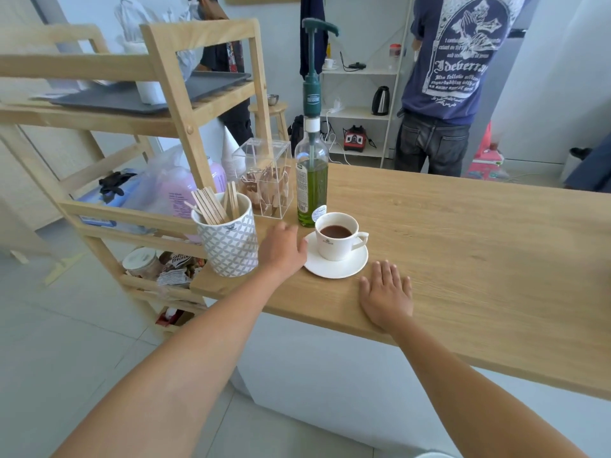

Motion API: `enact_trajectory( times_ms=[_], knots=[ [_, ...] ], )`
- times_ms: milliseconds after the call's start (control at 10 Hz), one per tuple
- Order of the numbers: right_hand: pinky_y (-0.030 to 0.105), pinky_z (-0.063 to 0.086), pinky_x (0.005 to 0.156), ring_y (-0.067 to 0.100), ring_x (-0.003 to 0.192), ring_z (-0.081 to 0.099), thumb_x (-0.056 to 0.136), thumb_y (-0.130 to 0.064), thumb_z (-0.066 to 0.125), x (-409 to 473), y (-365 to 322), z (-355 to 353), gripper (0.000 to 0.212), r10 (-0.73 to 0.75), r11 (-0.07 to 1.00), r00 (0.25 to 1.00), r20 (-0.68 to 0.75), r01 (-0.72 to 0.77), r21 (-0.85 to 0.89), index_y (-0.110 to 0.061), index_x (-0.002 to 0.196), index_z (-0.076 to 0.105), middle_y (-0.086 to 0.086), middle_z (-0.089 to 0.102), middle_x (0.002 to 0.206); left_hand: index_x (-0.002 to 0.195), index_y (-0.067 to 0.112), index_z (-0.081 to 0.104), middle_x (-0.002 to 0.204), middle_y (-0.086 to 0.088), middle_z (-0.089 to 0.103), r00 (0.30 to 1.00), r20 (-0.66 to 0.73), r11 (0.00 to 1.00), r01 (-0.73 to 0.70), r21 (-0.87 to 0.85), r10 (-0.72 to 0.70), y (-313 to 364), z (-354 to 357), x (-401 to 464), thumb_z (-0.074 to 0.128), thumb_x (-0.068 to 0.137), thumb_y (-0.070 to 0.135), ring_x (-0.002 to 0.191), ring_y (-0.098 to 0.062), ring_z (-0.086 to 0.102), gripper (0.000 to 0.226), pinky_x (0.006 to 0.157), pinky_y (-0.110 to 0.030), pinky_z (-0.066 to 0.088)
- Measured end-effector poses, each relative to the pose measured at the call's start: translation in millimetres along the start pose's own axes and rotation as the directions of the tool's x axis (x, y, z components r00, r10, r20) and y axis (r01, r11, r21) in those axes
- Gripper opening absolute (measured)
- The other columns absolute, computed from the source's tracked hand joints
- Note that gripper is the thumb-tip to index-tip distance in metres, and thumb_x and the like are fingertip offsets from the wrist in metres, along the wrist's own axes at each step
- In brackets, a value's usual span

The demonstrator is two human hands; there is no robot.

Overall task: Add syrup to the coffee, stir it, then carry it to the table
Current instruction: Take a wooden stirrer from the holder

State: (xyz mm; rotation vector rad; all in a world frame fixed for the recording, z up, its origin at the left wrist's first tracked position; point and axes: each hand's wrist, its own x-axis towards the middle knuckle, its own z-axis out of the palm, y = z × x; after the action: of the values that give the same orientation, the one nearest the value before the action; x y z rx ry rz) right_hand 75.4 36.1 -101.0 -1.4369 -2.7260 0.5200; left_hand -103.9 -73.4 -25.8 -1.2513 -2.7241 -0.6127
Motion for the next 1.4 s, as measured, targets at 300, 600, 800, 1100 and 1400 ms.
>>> enact_trajectory(
  times_ms=[300, 600, 800, 1100, 1400],
  knots=[
    [0.042, -0.006, 0.121, 0.017, 0.15, -0.007, 0.099, -0.047, 0.01, -4, -3, -3, 0.065, -0.011, 1.0, 1.0, 0.007, 0.011, -0.02, -0.015, 0.155, 0.003, 0.002, -0.003, 0.164, 0.098, 0.001, 0.062, 0.1, -0.015, 0.061, 0.943, -0.331, 0.999, -0.032, 0.037, 0.043, -21, -78, 23, 0.04, 0.097, 0.029, 0.095, -0.031, 0.057, 0.035, 0.071, -0.037, 0.044],
    [0.041, -0.006, 0.121, 0.017, 0.151, -0.006, 0.099, -0.047, 0.01, -4, -3, -2, 0.065, -0.012, 1.0, 1.0, -0.009, 0.012, -0.023, -0.015, 0.155, 0.003, 0.001, -0.002, 0.164, 0.095, -0.001, 0.061, 0.098, -0.019, 0.061, 0.931, -0.237, 0.956, 0.292, 0.019, -0.279, -60, -94, 44, 0.055, 0.085, 0.021, 0.093, -0.039, 0.061, 0.025, 0.066, -0.036, 0.045],
    [0.041, -0.005, 0.121, 0.017, 0.151, -0.005, 0.099, -0.046, 0.011, -3, -3, -1, 0.065, -0.011, 1.0, 0.999, -0.035, 0.01, -0.028, -0.015, 0.155, 0.004, 0.001, -0.001, 0.164, 0.086, 0.007, 0.059, 0.092, -0.014, 0.064, 0.906, -0.174, 0.922, 0.372, -0.103, -0.385, -60, -91, 56, 0.062, 0.081, 0.032, 0.093, -0.037, 0.062, 0.026, 0.077, -0.045, 0.054],
    [0.041, -0.005, 0.121, 0.018, 0.151, -0.004, 0.099, -0.046, 0.011, -3, -4, 0, 0.065, -0.016, 0.999, 0.998, -0.057, 0.014, -0.031, -0.015, 0.155, 0.006, 0.002, 0.001, 0.164, 0.094, 0.003, 0.064, 0.091, -0.014, 0.066, 0.856, -0.205, 0.878, 0.442, -0.181, -0.474, -65, -87, 68, 0.062, 0.085, 0.022, 0.093, -0.036, 0.063, 0.022, 0.077, -0.039, 0.052],
    [0.042, -0.004, 0.121, 0.018, 0.151, -0.003, 0.099, -0.046, 0.013, -3, -4, 1, 0.065, -0.01, 1.0, 0.998, -0.068, 0.009, -0.016, -0.014, 0.155, 0.007, 0.002, 0.002, 0.164, 0.095, 0.007, 0.067, 0.096, -0.01, 0.069, 0.863, -0.212, 0.88, 0.405, -0.248, -0.458, -64, -93, 67, 0.062, 0.082, 0.012, 0.093, -0.03, 0.064, 0.015, 0.076, -0.035, 0.051]
  ],
)
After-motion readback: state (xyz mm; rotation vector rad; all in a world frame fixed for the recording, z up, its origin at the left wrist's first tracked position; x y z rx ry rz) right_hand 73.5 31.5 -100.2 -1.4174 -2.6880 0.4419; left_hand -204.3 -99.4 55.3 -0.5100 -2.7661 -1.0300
